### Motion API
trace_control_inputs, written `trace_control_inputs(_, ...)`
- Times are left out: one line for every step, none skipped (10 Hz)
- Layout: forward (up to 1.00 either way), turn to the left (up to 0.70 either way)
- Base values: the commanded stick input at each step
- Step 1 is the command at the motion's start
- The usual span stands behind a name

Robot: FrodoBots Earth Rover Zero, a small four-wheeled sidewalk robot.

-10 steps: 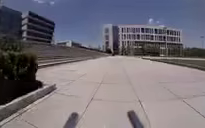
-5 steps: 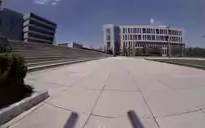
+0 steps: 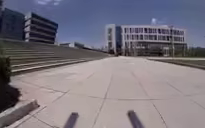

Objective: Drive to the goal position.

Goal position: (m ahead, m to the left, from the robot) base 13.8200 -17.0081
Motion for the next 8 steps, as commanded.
trace_control_inputs(0.7, 0.0)
trace_control_inputs(0.7, 0.0)
trace_control_inputs(0.7, 0.0)
trace_control_inputs(0.7, 0.0)
trace_control_inputs(0.7, 0.0)
trace_control_inputs(0.7, 0.0)
trace_control_inputs(0.7, 0.0)
trace_control_inputs(0.7, 0.0)
